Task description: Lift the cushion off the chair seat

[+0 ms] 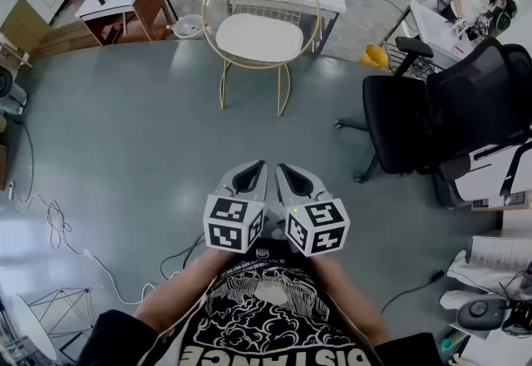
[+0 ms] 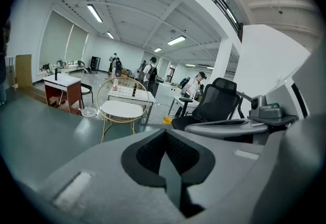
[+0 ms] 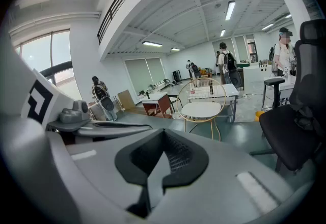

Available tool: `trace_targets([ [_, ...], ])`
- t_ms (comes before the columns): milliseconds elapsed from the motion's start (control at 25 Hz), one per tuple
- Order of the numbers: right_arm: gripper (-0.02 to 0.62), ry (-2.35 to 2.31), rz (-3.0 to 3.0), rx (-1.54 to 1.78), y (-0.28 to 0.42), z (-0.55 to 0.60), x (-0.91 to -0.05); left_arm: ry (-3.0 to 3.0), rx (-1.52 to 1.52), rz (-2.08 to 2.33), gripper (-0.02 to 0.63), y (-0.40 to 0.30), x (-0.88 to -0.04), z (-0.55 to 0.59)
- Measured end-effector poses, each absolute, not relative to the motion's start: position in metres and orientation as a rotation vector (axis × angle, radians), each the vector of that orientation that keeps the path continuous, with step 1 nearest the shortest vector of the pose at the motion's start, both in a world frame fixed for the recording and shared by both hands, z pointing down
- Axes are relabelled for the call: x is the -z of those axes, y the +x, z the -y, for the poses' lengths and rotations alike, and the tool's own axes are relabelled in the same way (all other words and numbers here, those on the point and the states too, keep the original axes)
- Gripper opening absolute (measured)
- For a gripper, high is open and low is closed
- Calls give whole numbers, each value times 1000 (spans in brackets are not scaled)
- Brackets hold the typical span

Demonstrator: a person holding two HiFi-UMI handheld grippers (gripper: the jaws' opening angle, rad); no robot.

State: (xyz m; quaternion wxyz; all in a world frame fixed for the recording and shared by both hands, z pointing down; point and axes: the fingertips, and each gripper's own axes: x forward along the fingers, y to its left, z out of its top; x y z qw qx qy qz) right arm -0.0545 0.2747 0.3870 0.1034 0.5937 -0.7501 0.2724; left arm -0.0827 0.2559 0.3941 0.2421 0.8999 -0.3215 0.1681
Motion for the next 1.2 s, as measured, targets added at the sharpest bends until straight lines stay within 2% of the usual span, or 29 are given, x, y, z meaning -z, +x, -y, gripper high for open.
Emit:
trace_targets([
  [680, -3, 1670, 2216, -808, -76, -266, -395, 2391, -403, 934, -6, -105, -402, -249],
  [1200, -2, 1591, 2280, -851, -75, -212, -407, 2352, -452, 1011, -6, -106, -414, -199],
])
